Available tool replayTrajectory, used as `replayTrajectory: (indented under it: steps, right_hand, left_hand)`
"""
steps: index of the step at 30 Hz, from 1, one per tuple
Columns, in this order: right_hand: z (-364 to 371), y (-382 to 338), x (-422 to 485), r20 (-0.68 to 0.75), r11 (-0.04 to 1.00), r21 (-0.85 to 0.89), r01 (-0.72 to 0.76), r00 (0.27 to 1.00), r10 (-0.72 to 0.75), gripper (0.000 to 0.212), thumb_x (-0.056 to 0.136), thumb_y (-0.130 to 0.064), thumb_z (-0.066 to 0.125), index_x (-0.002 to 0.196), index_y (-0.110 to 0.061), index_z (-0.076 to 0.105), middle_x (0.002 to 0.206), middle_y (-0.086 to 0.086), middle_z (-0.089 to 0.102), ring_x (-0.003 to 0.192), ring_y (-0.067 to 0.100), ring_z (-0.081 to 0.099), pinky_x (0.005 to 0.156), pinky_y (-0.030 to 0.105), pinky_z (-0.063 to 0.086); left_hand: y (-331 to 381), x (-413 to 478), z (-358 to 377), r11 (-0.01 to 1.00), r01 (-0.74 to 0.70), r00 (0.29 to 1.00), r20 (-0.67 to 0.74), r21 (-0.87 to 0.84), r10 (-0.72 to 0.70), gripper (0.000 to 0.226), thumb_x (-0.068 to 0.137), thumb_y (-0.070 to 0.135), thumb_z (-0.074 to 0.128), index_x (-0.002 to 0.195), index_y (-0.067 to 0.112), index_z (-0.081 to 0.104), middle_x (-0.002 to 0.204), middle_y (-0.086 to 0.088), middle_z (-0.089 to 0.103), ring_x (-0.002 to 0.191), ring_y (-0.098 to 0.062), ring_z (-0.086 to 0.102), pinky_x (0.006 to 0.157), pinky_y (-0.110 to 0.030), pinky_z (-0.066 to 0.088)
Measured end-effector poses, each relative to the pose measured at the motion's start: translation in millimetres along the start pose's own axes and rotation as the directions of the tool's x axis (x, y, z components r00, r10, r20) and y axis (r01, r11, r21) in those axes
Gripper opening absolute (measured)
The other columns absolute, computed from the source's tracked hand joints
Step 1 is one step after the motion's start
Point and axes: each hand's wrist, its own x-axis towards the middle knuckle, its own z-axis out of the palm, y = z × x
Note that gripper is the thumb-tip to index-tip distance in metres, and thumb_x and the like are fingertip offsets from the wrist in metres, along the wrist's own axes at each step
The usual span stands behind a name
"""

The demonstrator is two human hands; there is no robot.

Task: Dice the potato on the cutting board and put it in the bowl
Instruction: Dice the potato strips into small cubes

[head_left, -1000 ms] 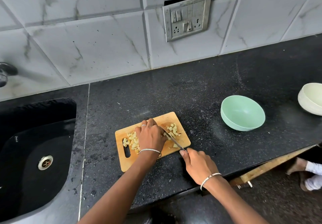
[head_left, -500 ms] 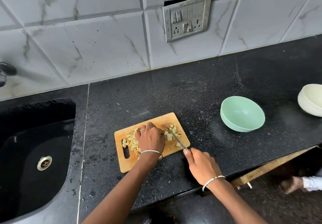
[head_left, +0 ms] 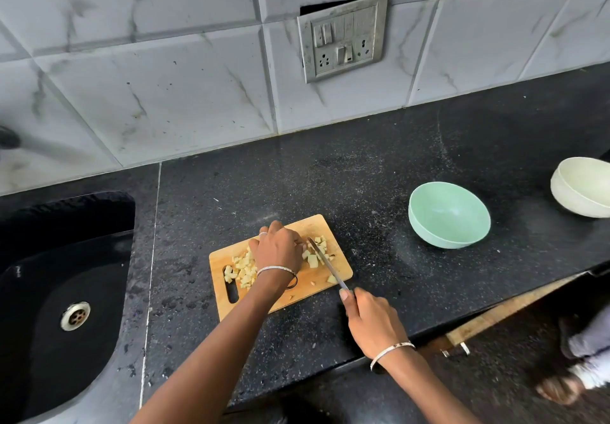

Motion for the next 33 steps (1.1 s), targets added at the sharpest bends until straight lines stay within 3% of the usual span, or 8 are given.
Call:
replayTrajectory:
  steps: [10,19,26,33]
  right_hand:
    - [3.2,-5.9,-3.4,-0.02,1.0,-0.001,-0.013,1.0,0.013,0.04,0.102,-0.049,0.024,0.095,-0.02,0.05,0.099,0.01,0.067,0.096,0.036,0.063,0.068,0.039,0.038]
    - [4.7,-9.4,-4.4,-0.02,0.999,-0.034,-0.007,1.0,0.007,0.037,0.102,-0.05,0.026,0.094,-0.021,0.048,0.098,0.01,0.066,0.094,0.037,0.064,0.064,0.038,0.037]
    - [6.2,-13.7,-2.9,-0.01,0.999,-0.049,-0.018,1.0,0.017,0.041,0.102,-0.05,0.026,0.098,-0.018,0.051,0.099,0.01,0.066,0.097,0.036,0.063,0.065,0.038,0.038]
    - [8.4,-17.1,-1.0,0.024,0.999,-0.029,-0.016,1.0,0.017,0.035,0.102,-0.049,0.026,0.089,-0.021,0.043,0.101,0.011,0.067,0.097,0.038,0.063,0.065,0.038,0.037]
  left_hand:
    - [4.3,-5.4,-10.7,0.983,-0.169,0.981,0.107,0.068,0.161,0.013,0.083,0.04,0.068,0.096,0.043,0.069,0.112,0.004,0.048,0.111,-0.023,0.045,0.091,-0.042,0.035]
    - [-0.5,-12.9,-10.4,0.96,-0.248,0.968,0.067,0.127,0.241,0.017,0.08,0.045,0.07,0.096,0.04,0.068,0.116,0.005,0.044,0.111,-0.021,0.043,0.091,-0.04,0.037]
    - [-10.5,-13.5,-12.8,0.977,-0.167,0.986,0.037,0.133,0.163,0.025,0.079,0.041,0.066,0.103,0.035,0.067,0.124,0.004,0.045,0.117,-0.024,0.042,0.093,-0.041,0.035]
    - [-5.8,-12.4,-2.0,0.969,-0.118,0.992,-0.016,0.217,0.124,0.02,0.08,0.039,0.061,0.093,0.028,0.072,0.115,0.002,0.05,0.112,-0.025,0.044,0.088,-0.041,0.037]
